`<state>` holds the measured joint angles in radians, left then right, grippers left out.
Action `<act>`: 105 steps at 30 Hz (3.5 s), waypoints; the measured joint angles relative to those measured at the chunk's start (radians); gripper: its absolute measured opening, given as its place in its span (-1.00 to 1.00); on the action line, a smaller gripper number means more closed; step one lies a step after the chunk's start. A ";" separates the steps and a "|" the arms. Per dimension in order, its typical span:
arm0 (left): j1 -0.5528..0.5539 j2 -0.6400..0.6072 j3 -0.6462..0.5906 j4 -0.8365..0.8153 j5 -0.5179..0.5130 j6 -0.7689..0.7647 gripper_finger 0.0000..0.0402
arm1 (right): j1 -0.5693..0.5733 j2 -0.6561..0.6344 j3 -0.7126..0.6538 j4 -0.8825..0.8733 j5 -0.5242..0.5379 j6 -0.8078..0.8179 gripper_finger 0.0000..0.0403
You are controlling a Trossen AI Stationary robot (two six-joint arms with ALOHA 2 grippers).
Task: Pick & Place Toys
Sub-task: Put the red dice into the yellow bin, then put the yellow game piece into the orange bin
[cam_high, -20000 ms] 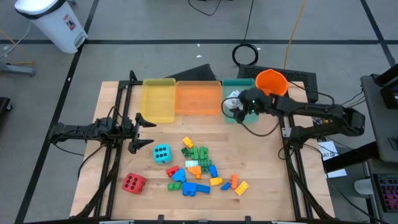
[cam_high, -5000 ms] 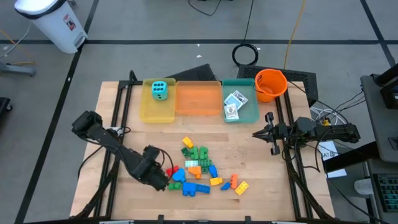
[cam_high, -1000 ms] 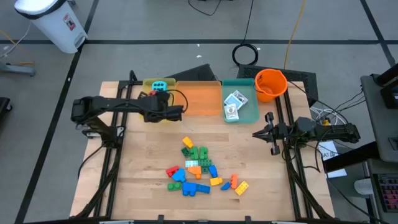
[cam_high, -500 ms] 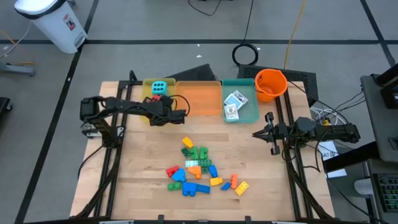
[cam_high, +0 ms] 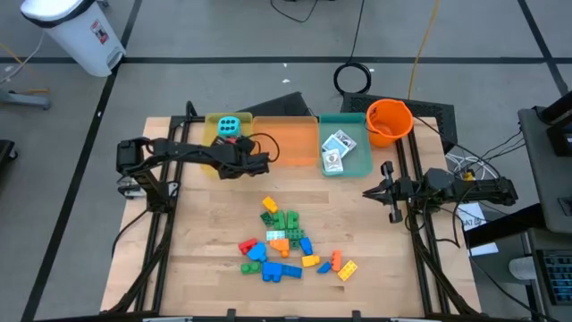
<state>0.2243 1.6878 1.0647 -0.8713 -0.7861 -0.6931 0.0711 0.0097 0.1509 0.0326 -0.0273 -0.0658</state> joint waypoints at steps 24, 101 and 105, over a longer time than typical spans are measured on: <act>-0.163 -0.417 -0.141 0.569 0.474 0.456 0.45 | 0.000 0.000 0.000 0.000 0.000 -0.001 -1.00; -0.402 -1.667 -0.896 0.614 0.367 0.425 0.42 | 0.632 0.945 0.171 0.351 0.235 0.240 0.25; -0.402 -1.667 -0.896 0.617 0.368 0.425 0.42 | 0.691 1.111 0.172 0.392 0.314 0.270 0.23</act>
<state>-0.1776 0.0212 0.1692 -0.2539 -0.4185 -0.2684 0.7623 1.1202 0.3225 0.4246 0.2864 0.2045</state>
